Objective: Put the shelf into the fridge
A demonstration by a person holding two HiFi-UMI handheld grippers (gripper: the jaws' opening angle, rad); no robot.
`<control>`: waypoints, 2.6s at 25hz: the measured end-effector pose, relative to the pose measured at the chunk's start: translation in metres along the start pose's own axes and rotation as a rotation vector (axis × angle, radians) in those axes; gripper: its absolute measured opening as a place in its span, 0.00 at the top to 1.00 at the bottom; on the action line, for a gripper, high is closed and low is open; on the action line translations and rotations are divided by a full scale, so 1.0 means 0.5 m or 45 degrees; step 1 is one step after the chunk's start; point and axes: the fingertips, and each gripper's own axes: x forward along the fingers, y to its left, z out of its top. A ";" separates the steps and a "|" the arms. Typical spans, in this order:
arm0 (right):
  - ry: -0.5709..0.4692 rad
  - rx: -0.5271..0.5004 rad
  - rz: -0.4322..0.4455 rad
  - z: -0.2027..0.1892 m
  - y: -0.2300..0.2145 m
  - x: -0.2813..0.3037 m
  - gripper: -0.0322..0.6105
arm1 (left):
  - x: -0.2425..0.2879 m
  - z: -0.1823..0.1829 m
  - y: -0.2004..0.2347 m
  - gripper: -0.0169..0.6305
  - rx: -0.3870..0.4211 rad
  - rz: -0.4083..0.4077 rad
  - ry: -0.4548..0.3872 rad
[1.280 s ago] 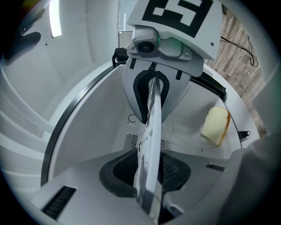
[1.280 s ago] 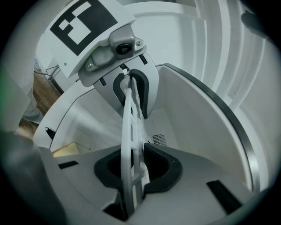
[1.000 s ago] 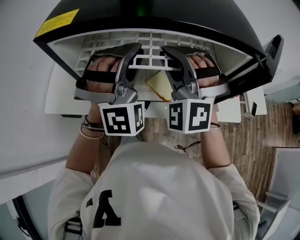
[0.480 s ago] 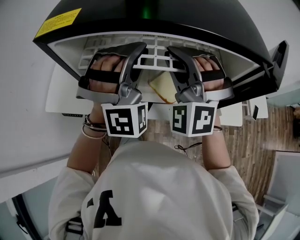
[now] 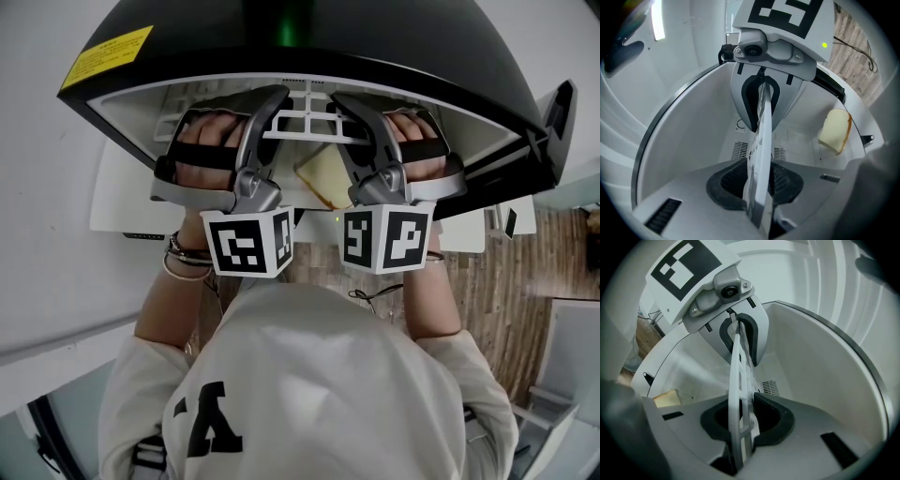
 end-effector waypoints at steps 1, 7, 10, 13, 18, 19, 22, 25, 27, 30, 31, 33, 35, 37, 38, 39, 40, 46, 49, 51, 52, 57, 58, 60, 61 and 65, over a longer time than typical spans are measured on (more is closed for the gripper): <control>0.000 0.001 0.001 -0.001 0.000 0.001 0.83 | 0.001 0.000 0.000 0.85 0.000 0.000 -0.001; 0.002 0.004 0.004 -0.005 -0.003 0.010 0.83 | 0.011 -0.003 0.001 0.85 -0.001 -0.003 -0.003; 0.003 0.003 0.003 -0.007 -0.004 0.014 0.83 | 0.015 -0.004 0.001 0.85 0.000 -0.002 -0.003; 0.006 -0.001 -0.001 -0.009 -0.005 0.018 0.83 | 0.019 -0.005 0.001 0.85 0.002 -0.003 -0.005; 0.010 -0.008 -0.007 -0.011 -0.006 0.023 0.83 | 0.024 -0.005 0.002 0.85 0.007 0.000 -0.004; 0.011 -0.009 -0.008 -0.011 -0.006 0.024 0.83 | 0.025 -0.005 0.003 0.85 0.007 -0.001 -0.004; 0.014 -0.011 -0.010 -0.011 -0.006 0.028 0.83 | 0.026 -0.007 0.002 0.85 0.007 -0.003 -0.003; 0.020 -0.011 -0.013 -0.011 -0.007 0.031 0.83 | 0.028 -0.008 0.002 0.85 0.007 -0.005 -0.006; 0.022 -0.011 -0.014 -0.011 -0.008 0.034 0.83 | 0.030 -0.009 0.003 0.85 0.008 -0.003 -0.006; 0.029 -0.004 -0.007 -0.012 -0.008 0.039 0.83 | 0.033 -0.010 0.003 0.85 0.007 -0.004 -0.005; 0.031 -0.003 -0.005 -0.013 -0.009 0.040 0.83 | 0.034 -0.010 0.003 0.85 0.007 -0.005 -0.006; 0.035 -0.004 -0.009 -0.014 -0.009 0.042 0.83 | 0.036 -0.009 0.003 0.85 0.007 -0.007 -0.007; 0.039 -0.006 -0.014 -0.015 -0.010 0.045 0.83 | 0.038 -0.010 0.003 0.85 0.008 -0.007 -0.008; 0.041 -0.007 -0.019 -0.015 -0.012 0.048 0.83 | 0.041 -0.011 0.004 0.85 0.008 -0.006 -0.007; 0.043 -0.008 -0.020 -0.015 -0.012 0.050 0.83 | 0.042 -0.011 0.004 0.85 0.008 -0.007 -0.008; 0.044 -0.008 -0.020 -0.015 -0.012 0.051 0.83 | 0.043 -0.011 0.004 0.85 0.007 -0.009 -0.008; 0.045 -0.007 -0.020 -0.015 -0.013 0.052 0.83 | 0.043 -0.012 0.004 0.85 0.006 -0.010 -0.008; 0.047 -0.005 -0.022 -0.016 -0.013 0.053 0.83 | 0.044 -0.012 0.004 0.85 0.016 0.002 -0.010; 0.048 -0.006 -0.022 -0.016 -0.012 0.053 0.83 | 0.044 -0.012 0.003 0.85 0.014 -0.002 -0.010; 0.045 -0.008 -0.028 -0.016 -0.013 0.053 0.83 | 0.044 -0.012 0.003 0.85 0.014 -0.002 -0.008; 0.043 -0.010 -0.033 -0.016 -0.014 0.053 0.83 | 0.043 -0.012 0.003 0.85 0.015 -0.001 -0.010; 0.016 0.007 -0.046 -0.011 -0.013 0.046 0.81 | 0.022 0.000 0.000 0.84 -0.043 -0.019 -0.091; 0.002 0.023 -0.047 -0.008 -0.014 0.042 0.79 | 0.015 0.003 0.001 0.84 -0.061 -0.018 -0.105; -0.030 0.051 -0.050 -0.002 -0.016 0.033 0.75 | 0.004 0.005 0.001 0.84 -0.061 -0.005 -0.111; -0.045 0.059 -0.053 0.001 -0.017 0.028 0.73 | 0.000 0.005 0.001 0.84 -0.054 0.002 -0.108; -0.078 0.064 -0.063 0.009 -0.017 0.012 0.71 | -0.010 0.000 0.003 0.82 -0.061 0.012 -0.082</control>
